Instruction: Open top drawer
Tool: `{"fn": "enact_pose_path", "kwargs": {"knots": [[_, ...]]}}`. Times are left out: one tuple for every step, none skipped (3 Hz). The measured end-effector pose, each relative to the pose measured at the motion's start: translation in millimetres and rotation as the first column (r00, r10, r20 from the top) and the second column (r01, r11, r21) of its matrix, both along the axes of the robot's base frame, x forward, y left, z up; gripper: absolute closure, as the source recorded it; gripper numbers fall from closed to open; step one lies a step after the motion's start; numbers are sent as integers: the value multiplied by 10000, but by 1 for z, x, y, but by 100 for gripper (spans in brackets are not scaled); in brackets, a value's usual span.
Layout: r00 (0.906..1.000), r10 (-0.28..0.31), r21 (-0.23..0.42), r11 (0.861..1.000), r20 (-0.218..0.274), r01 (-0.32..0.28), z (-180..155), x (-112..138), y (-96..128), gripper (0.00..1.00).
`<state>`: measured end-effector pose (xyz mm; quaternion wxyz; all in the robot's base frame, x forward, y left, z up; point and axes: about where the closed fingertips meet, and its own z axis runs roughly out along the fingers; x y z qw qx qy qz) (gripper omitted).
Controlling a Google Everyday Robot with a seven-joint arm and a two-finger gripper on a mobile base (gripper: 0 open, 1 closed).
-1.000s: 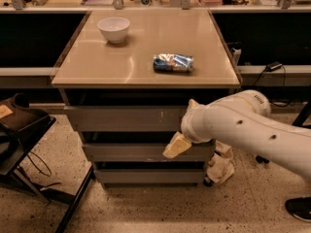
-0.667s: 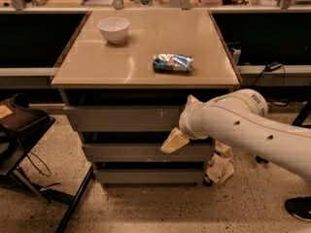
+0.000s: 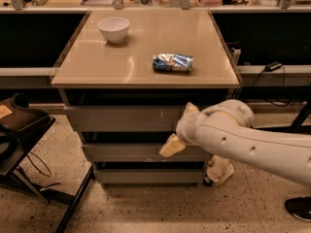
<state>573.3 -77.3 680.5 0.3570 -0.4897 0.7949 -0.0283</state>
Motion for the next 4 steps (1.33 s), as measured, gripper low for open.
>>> {"fn": "enact_pose_path", "kwargs": {"knots": [[9991, 297, -187, 9994, 315, -291, 1, 14, 20, 0], [9959, 347, -581, 9979, 831, -300, 4, 28, 13, 0], [9959, 347, -581, 9979, 831, -300, 4, 28, 13, 0], [9954, 343, -408, 9987, 899, -308, -7, 50, 15, 0]]}}
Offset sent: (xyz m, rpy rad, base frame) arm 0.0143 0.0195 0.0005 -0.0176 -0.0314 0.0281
